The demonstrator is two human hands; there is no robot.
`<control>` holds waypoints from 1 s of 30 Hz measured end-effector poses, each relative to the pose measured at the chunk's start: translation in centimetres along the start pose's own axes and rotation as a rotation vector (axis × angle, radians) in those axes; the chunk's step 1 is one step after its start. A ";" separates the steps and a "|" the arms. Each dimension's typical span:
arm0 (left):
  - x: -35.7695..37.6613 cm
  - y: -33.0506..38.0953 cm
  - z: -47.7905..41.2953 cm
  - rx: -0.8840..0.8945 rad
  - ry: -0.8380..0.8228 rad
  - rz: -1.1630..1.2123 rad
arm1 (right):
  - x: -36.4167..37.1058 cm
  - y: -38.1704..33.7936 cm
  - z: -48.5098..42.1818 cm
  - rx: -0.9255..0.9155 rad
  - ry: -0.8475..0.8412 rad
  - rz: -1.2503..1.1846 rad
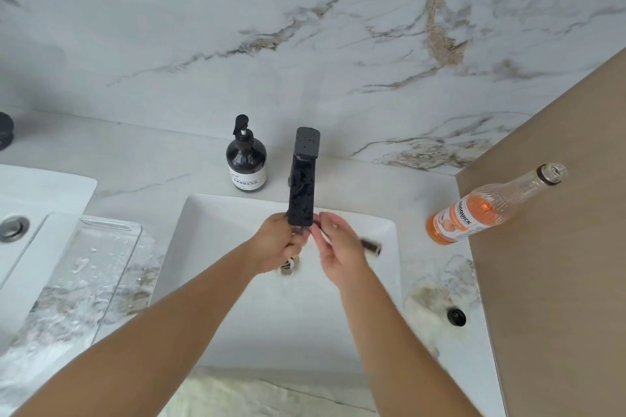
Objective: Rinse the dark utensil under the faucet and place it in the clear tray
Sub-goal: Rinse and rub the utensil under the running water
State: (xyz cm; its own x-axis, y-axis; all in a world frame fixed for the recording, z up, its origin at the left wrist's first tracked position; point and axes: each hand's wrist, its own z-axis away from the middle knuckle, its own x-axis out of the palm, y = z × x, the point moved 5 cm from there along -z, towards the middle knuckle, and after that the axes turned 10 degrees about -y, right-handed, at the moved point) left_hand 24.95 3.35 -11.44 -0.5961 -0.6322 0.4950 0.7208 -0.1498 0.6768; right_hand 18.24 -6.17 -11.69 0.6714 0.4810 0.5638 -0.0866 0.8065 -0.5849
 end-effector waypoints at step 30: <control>-0.7 -0.4 -0.1 0.022 0.281 -0.425 | -2.2 2.5 3.5 -0.062 0.174 -0.167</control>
State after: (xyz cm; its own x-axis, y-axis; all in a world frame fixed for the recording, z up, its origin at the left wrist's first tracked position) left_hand 25.14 3.80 -12.08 -0.7147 -0.6993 0.0103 0.4260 -0.4236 0.7994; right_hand 13.94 -4.01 -12.38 0.7897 0.2718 0.5500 0.0783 0.8445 -0.5298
